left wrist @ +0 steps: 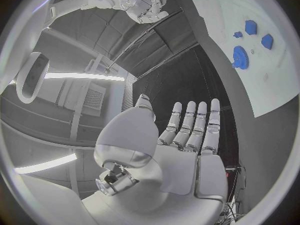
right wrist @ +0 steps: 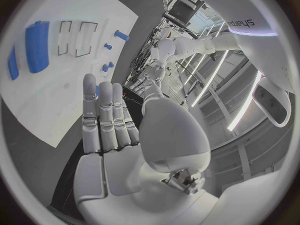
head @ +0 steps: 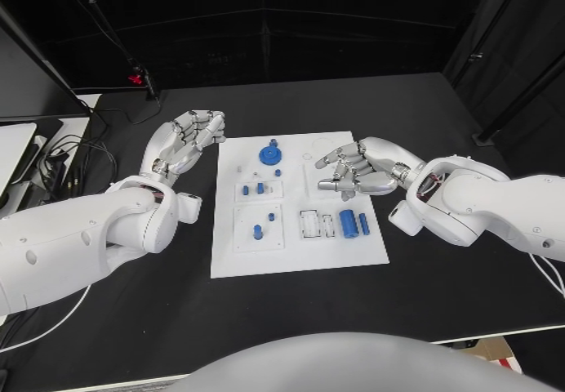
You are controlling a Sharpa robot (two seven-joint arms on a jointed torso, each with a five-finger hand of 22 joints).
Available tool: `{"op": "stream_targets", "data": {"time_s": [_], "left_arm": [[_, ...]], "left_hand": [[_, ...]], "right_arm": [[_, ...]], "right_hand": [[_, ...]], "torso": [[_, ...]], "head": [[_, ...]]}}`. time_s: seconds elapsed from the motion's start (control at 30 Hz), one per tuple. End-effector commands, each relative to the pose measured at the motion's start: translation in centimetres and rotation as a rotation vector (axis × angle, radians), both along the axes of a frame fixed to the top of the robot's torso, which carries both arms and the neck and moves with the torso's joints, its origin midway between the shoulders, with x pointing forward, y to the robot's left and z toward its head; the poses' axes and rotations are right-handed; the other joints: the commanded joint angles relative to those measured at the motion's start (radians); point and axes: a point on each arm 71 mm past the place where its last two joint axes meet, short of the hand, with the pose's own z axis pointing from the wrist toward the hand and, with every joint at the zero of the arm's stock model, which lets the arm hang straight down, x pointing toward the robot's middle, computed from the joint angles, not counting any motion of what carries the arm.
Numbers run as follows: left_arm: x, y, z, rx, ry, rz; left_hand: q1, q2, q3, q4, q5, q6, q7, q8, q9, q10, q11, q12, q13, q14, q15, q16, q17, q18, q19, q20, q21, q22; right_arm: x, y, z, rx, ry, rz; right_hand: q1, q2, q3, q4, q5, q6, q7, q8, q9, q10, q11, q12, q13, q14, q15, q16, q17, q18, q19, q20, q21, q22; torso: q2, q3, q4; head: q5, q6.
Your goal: Assemble the parts on the task board
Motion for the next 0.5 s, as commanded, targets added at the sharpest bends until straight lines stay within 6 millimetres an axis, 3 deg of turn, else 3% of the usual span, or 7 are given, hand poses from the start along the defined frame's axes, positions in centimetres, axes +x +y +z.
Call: {"op": "stream_targets", "data": {"time_s": [0.03, 0.13, 0.23, 0.27, 0.3, 0.37, 0.5], "left_arm": [[-0.1, -0.1, 0.6, -0.037, -0.072, -0.016], [-0.1, -0.2, 0.6, -0.037, -0.072, -0.015], [-0.1, -0.2, 0.6, -0.037, -0.071, -0.015], [0.0, -0.3, 0.6, -0.037, -0.071, -0.015], [0.0, -0.3, 0.6, -0.037, -0.071, -0.015], [0.0, -0.3, 0.6, -0.036, -0.071, -0.015], [0.0, -0.4, 0.6, -0.036, -0.071, -0.017]], "left_hand": [[0.009, 0.001, -0.005, 0.002, 0.007, -0.004, 0.14, 0.004, -0.001, -0.003, 0.0, 0.005, -0.001, -0.007, 0.0, 0.004, -0.001, -0.014, 0.007, 0.003, -0.001, -0.001], [0.011, 0.002, -0.005, 0.002, 0.007, -0.005, 0.14, 0.004, -0.002, -0.004, 0.0, 0.006, -0.002, -0.008, 0.0, 0.006, -0.003, -0.014, 0.007, 0.003, -0.001, -0.002], [0.011, 0.002, -0.005, 0.002, 0.007, -0.005, 0.14, 0.004, -0.002, -0.004, 0.0, 0.006, -0.002, -0.008, 0.0, 0.006, -0.003, -0.014, 0.007, 0.003, -0.001, -0.002], [0.011, 0.002, -0.005, 0.002, 0.007, -0.005, 0.14, 0.004, -0.002, -0.004, 0.0, 0.006, -0.002, -0.008, 0.0, 0.006, -0.003, -0.014, 0.007, 0.003, -0.001, -0.002], [0.011, 0.002, -0.005, 0.002, 0.007, -0.005, 0.14, 0.004, -0.002, -0.004, 0.0, 0.006, -0.002, -0.008, 0.0, 0.006, -0.003, -0.014, 0.007, 0.003, -0.001, -0.002], [0.011, 0.002, -0.005, 0.002, 0.007, -0.005, 0.14, 0.004, -0.002, -0.004, 0.0, 0.006, -0.002, -0.008, 0.0, 0.006, -0.003, -0.014, 0.007, 0.003, -0.001, -0.002], [0.011, 0.002, -0.005, 0.002, 0.007, -0.005, 0.14, 0.004, -0.002, -0.004, 0.0, 0.006, -0.002, -0.008, 0.0, 0.006, -0.003, -0.014, 0.007, 0.003, -0.001, -0.002]], "right_arm": [[-0.5, -0.7, -0.2, -0.064, 0.051, -0.028], [-0.7, -1.4, -0.1, -0.087, 0.044, -0.057], [-1.0, -2.3, 0.1, -0.109, 0.04, -0.104], [-1.1, -2.5, 0.1, -0.115, 0.039, -0.118], [-1.1, -2.7, 0.1, -0.122, 0.038, -0.13], [-1.1, -3.1, 0.2, -0.136, 0.029, -0.153], [-1.0, -3.6, 0.4, -0.157, 0.001, -0.205]], "right_hand": [[-0.03, 0.018, -0.034, -0.004, 0.01, -0.042, -0.013, 0.062, 0.01, 0.001, -0.008, 0.22, 0.182, -0.051, 0.003, 0.02, 0.002, 0.006, -0.024, 0.002, -0.03, -0.004], [-0.046, 0.027, -0.056, 0.004, 0.015, -0.053, -0.017, 0.126, 0.02, 0.126, -0.013, 0.441, 0.455, -0.044, 0.001, 0.088, 0.021, 0.005, -0.011, 0.003, -0.016, 0.017], [-0.072, 0.032, -0.08, -0.003, 0.029, -0.038, -0.018, 0.207, 0.038, 0.434, -0.012, 0.666, 0.815, 0.245, 0.0, 0.402, 0.501, 0.003, 0.027, -0.004, 0.068, 0.097], [-0.09, 0.042, -0.089, -0.026, 0.033, -0.044, -0.008, 0.242, 0.044, 0.545, -0.013, 0.717, 0.928, 0.345, 0.009, 0.49, 0.68, -0.012, 0.059, -0.003, 0.182, 0.188], [-0.09, 0.037, -0.095, -0.008, 0.038, -0.041, -0.005, 0.271, 0.049, 0.641, -0.005, 0.742, 1.014, 0.43, 0.011, 0.531, 0.811, -0.031, 0.112, -0.003, 0.328, 0.287], [-0.085, 0.028, -0.097, 0.005, 0.041, -0.05, -0.001, 0.319, 0.053, 0.659, 0.002, 0.746, 1.029, 0.553, 0.016, 0.553, 0.977, -0.07, 0.218, 0.004, 0.603, 0.464], [-0.068, 0.021, -0.083, 0.006, 0.087, 0.012, -0.005, 0.384, 0.068, 0.659, 0.01, 0.746, 1.029, 0.555, 0.018, 0.553, 0.98, -0.163, 0.515, 0.01, 1.076, 0.671]], "torso": [[0.0, -0.0005, -0.0012], [0.0, -0.0004, -0.0005], [0.0, -0.0014, -0.0002], [0.0, -0.0011, -0.0004], [0.0, -0.002, -0.0008], [0.0, -0.0024, -0.0023], [0.0, -0.0032, -0.0031]], "head": [[-0.021, 0.002], [-0.031, 0.002], [-0.042, 0.004], [-0.044, 0.005], [-0.046, 0.006], [-0.053, 0.009], [-0.064, 0.01]]}}
